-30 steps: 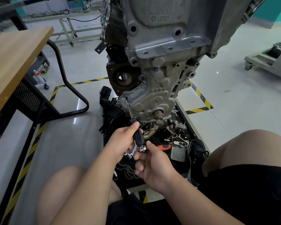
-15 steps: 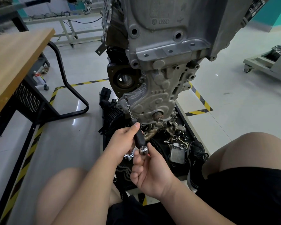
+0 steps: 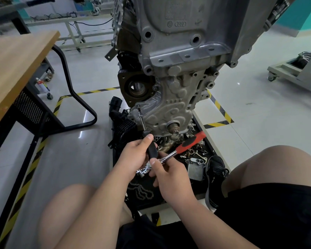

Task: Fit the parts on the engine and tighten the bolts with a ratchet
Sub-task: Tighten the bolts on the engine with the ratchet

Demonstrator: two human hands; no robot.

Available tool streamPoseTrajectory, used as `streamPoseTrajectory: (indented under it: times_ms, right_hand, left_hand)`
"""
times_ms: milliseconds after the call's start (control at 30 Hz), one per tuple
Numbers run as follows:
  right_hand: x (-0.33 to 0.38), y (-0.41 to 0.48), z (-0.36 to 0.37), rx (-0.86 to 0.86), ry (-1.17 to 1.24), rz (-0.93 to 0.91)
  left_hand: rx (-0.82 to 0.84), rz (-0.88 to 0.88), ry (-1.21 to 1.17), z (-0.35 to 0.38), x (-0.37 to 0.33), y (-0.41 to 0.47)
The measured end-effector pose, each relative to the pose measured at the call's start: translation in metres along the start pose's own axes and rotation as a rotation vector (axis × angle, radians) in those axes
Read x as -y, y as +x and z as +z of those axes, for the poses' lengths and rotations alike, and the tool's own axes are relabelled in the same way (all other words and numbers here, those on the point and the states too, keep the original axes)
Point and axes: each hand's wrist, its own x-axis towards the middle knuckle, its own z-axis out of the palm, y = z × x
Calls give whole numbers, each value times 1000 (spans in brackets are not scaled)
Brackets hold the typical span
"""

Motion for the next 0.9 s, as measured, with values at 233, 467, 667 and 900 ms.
streamPoseTrajectory:
  times_ms: [233, 467, 667, 900]
  right_hand:
    - [-1, 5, -7, -7, -485, -211]
    - [1, 4, -7, 37, -269, -107]
    - [7, 4, -5, 88, 147, 180]
    - [5, 8, -2, 173, 552, 426]
  left_hand:
    - [15, -1, 18, -1, 0, -1]
    - [3, -13, 2, -2, 4, 2]
    - [6, -28, -26, -2, 4, 3]
    - [52, -13, -62, -2, 6, 1]
